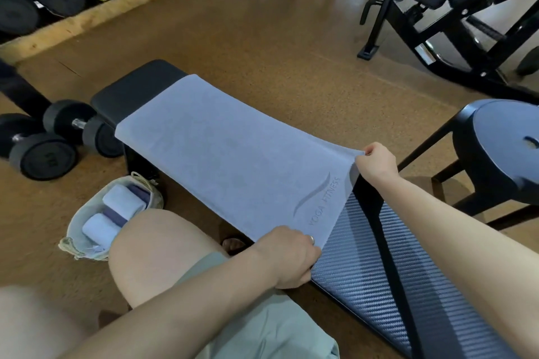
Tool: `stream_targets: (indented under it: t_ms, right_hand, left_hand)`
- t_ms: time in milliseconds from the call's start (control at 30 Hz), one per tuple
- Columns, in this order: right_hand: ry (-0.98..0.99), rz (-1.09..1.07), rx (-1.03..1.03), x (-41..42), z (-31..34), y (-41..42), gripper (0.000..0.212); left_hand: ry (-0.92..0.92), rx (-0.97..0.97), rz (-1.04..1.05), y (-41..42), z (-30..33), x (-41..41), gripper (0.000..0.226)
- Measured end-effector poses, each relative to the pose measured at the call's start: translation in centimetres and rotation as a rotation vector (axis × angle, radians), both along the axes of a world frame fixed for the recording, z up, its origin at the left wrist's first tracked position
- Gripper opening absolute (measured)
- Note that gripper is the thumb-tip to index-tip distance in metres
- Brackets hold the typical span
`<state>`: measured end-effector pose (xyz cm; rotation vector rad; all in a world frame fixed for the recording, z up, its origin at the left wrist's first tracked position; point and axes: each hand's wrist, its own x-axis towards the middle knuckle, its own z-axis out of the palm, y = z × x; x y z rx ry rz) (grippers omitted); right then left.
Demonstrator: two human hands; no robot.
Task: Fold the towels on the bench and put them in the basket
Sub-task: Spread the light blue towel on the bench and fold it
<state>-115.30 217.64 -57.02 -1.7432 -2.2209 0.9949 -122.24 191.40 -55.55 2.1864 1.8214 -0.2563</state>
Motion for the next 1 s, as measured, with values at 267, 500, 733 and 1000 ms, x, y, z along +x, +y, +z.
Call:
stream_targets:
  t_ms: [267,500,733,1000]
  right_hand:
    - [-0.12,0.232,0.327,2.4,-1.6,-1.4,0.018]
    - [-0.171,0.346,0.565,1.6,-1.6,-2.5,0.023]
    - [-0.21,0.517,0.333,0.8,-3.2,-3.4,0.036]
    - [-0.202,0.515,0.517,-1.6,-2.9,-4.3,0.055]
  left_hand:
    - [-0.09,-0.088,0.018,-1.0,0.6,-0.2,0.035]
    - [-0.066,-0.135,-0.051,-1.0,0.8,-0.7,0.02]
    - [-0.161,-0.175,-0.068,-1.3,1.1,0.2,0.011]
    - [0.27,0.065,-0.01,-0.2,0.2,-5.5,0.084]
